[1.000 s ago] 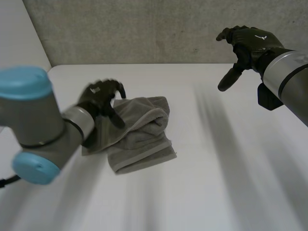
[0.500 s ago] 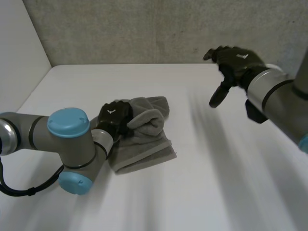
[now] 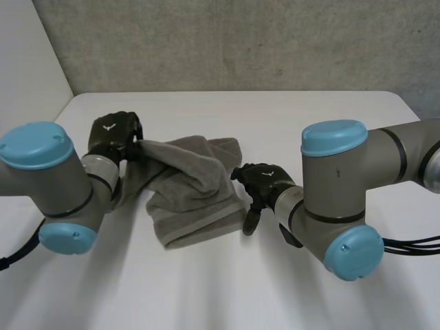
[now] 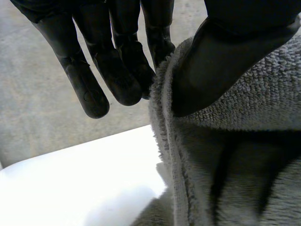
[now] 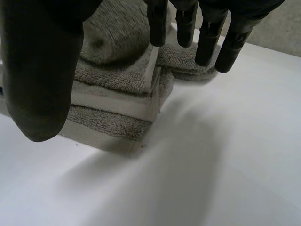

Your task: Fold the towel.

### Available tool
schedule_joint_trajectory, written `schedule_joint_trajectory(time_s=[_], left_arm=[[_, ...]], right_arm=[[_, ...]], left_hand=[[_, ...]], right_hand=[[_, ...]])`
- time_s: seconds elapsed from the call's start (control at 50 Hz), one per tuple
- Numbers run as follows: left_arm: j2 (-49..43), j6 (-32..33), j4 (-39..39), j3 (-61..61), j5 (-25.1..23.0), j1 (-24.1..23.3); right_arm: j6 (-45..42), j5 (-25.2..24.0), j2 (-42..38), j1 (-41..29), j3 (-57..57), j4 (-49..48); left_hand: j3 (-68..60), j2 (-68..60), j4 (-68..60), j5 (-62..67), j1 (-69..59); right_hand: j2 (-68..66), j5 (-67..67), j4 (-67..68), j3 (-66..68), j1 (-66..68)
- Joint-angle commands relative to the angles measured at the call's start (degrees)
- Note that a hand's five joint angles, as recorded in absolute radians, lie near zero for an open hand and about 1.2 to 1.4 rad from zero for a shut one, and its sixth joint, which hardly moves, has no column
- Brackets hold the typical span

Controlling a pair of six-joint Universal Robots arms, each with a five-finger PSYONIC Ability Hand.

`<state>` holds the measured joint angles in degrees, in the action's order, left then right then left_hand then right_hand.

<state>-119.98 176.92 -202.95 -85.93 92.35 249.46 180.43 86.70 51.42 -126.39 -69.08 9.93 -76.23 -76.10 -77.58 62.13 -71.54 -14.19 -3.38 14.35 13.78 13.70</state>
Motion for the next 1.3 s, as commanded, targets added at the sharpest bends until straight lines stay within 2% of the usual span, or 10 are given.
schedule_joint_trajectory(time_s=[0.02, 0.46, 0.56, 0.6, 0.62, 0.64, 0.68, 0.92, 1.12, 1.3], left_arm=[[0.36, 0.0, 0.19, 0.24, -1.3, 2.87], [7.92, -0.09, -0.87, -2.05, -1.39, 5.25], [7.92, -0.17, -0.87, -1.96, -1.39, 5.33], [8.01, -0.17, -0.87, -1.87, -1.39, 5.34], [8.09, -0.17, -0.87, -1.87, -1.39, 5.34], [8.09, -0.17, -0.87, -1.87, -1.39, 5.34], [8.62, -0.09, -0.87, -1.7, -1.39, 5.77], [17.5, -0.53, -0.25, 0.06, -4.11, 7.97], [30.58, -0.88, 0.53, 0.94, -9.29, 7.45], [31.91, -1.23, 4.93, 2.35, -15.01, 7.18]], right_arm=[[0.54, 0.31, -1.67, -0.53, 1.23, -2.81], [13.55, 1.1, -18.28, -3.43, 26.63, 0.0], [16.53, 0.49, -21.97, -4.22, 32.17, 2.2], [18.2, -0.39, -23.29, -4.39, 33.48, 3.08], [18.2, -0.39, -23.29, -4.4, 33.48, 3.08], [18.9, -1.0, -23.29, -4.48, 33.57, 3.08], [19.43, -1.18, -22.94, -4.48, 33.75, 3.26], [20.31, -8.3, -4.22, 1.14, 33.13, 5.19], [19.44, -19.62, 13.52, 9.48, 34.36, 8.78], [11.7, -23.33, 13.36, 10.72, 37.53, 14.33]], left_hand=[[-3.77, -3.9, -2.42, 7.87, -8.46], [-3.77, -3.9, -2.42, 7.87, -8.46], [-3.77, -3.9, -2.42, 7.87, -8.46], [-3.77, -3.9, -2.42, 7.87, -8.46], [-3.77, -3.9, -2.42, 7.87, -8.46], [-3.77, -3.9, -2.42, 7.87, -8.46], [-3.77, -3.9, -2.42, 7.87, -8.46], [-3.77, -3.9, -2.42, 7.87, -8.46], [-3.77, -3.9, -2.42, 7.87, -8.46], [-3.77, -3.9, -2.42, 7.87, -8.46]], right_hand=[[0.57, -0.24, -0.74, -0.16, -0.09], [-9.01, -9.83, 8.85, 9.42, 9.5], [-24.66, -25.47, 24.5, 25.07, 25.15], [-45.74, -46.56, 45.58, 46.15, 46.23], [-45.85, -46.66, 45.69, 46.26, 46.34], [-61.67, -62.48, 61.51, 62.08, 62.16], [-65.81, -66.62, 65.65, 66.22, 66.3], [-65.81, -66.62, 65.65, 66.22, 66.3], [-65.81, -66.62, 65.65, 66.22, 66.3], [-65.81, -66.62, 65.65, 66.22, 66.3]])
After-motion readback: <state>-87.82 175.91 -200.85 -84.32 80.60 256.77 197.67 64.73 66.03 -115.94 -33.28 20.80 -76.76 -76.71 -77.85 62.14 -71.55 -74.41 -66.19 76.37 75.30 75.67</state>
